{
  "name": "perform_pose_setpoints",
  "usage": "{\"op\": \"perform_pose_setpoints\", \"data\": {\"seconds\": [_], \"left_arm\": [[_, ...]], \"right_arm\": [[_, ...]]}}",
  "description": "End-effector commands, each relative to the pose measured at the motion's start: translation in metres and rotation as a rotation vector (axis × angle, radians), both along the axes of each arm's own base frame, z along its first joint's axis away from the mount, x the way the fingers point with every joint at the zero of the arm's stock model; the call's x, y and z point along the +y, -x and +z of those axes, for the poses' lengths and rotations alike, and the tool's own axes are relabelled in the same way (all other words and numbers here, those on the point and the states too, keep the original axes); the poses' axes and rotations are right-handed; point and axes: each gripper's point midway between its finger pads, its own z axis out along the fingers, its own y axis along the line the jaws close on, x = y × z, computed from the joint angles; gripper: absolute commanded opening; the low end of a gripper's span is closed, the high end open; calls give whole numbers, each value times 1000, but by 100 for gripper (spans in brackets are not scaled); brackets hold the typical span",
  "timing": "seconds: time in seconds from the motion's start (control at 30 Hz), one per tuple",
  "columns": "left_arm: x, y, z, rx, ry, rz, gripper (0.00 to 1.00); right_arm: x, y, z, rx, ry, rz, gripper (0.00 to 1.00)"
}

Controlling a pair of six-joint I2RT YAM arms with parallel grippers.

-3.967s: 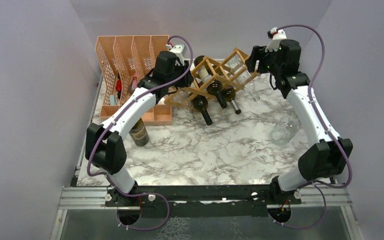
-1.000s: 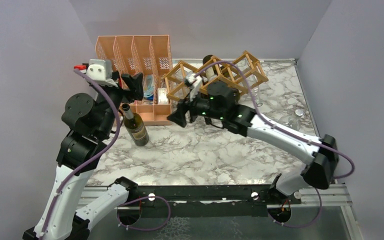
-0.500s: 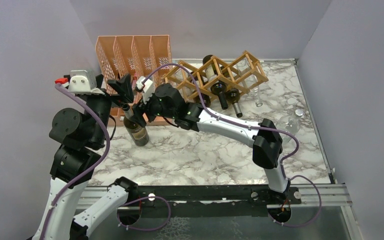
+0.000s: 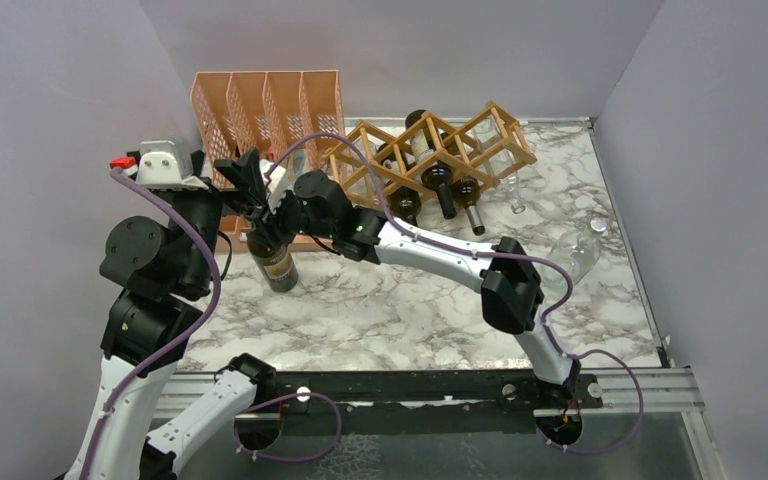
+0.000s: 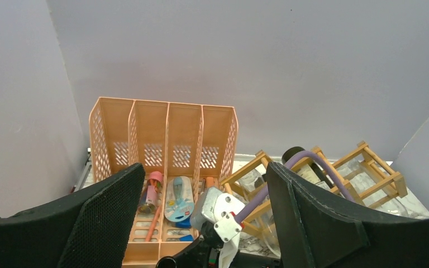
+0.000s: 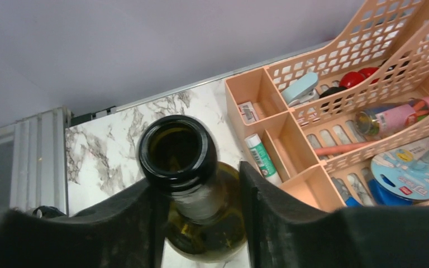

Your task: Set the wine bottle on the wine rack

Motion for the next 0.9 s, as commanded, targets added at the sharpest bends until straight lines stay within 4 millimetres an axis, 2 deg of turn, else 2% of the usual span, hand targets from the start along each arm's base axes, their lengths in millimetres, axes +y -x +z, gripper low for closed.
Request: {"op": "perform_pose_setpoints", "data": {"seconds": [0.0,0.07,0.17,0.37,0.5,0.73,0.87], "left_arm": [[6,0,-3,7,-4,33,85],[6,-1,-4,13,-6,33,85],[6,0,-4,12,-6,29,86],[0,-1,-9,19,-18,1,86],[-8,-4,-14,28,-44,-35,89],[-10,2,-12,19,-58,-57,89],[-17,3,-21,25,-80,-100,93]], "right_arm": [[14,3,14,-47,-59,25,41],[12,1,16,-54,-61,9,30],[5,1,27,-83,-80,-11,20],[-22,7,70,-142,-143,-56,3],[-51,16,99,-171,-194,-80,1],[-103,38,125,-160,-226,-104,1],[-129,42,136,-155,-227,-143,1]]}}
